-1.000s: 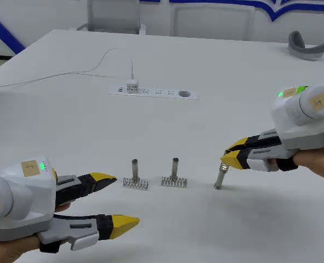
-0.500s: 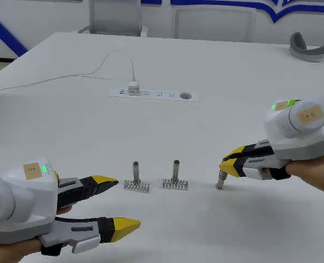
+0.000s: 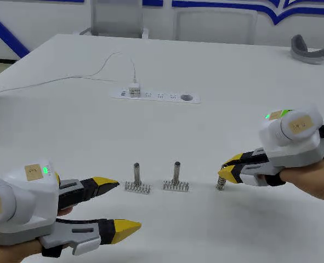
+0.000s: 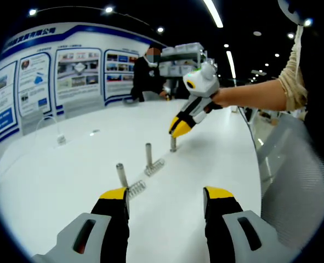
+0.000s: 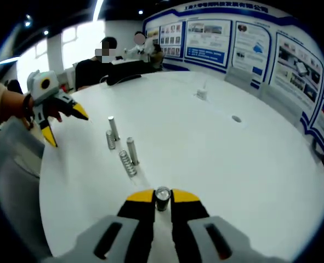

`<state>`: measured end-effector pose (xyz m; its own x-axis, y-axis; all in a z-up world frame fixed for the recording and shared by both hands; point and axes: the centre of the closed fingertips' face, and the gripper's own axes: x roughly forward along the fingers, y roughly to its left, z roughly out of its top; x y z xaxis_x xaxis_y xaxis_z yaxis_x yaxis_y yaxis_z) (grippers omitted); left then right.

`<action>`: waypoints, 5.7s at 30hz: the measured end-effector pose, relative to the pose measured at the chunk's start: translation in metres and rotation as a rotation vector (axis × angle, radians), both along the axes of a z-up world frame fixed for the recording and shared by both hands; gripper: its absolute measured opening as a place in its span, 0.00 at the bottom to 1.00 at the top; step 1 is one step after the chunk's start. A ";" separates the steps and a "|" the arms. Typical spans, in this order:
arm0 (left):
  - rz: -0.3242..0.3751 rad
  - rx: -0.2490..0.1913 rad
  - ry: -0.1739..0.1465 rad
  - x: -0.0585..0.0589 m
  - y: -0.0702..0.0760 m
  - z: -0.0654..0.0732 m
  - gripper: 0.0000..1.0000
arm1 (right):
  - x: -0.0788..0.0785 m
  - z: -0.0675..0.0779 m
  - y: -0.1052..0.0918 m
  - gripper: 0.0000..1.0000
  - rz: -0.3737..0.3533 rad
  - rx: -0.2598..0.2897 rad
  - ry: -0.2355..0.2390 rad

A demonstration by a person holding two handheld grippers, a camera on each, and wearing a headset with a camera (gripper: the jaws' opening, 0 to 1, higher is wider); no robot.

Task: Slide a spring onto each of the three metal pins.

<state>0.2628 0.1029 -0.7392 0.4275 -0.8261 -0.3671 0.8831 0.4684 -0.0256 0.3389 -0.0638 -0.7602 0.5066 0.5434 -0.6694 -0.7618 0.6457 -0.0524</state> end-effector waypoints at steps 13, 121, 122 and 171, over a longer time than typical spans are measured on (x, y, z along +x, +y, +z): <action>0.001 -0.001 0.003 0.000 0.001 -0.002 0.55 | 0.001 -0.007 -0.001 0.13 -0.011 -0.005 0.011; -0.137 0.033 -0.033 -0.014 -0.034 0.000 0.37 | -0.095 0.017 0.114 0.12 0.647 -0.201 0.031; -0.142 0.034 -0.036 -0.015 -0.034 0.000 0.36 | -0.097 0.017 0.115 0.12 0.660 -0.201 0.030; -0.240 0.030 -0.057 -0.032 -0.048 0.004 0.11 | -0.119 0.063 0.150 0.11 0.770 -0.138 -0.050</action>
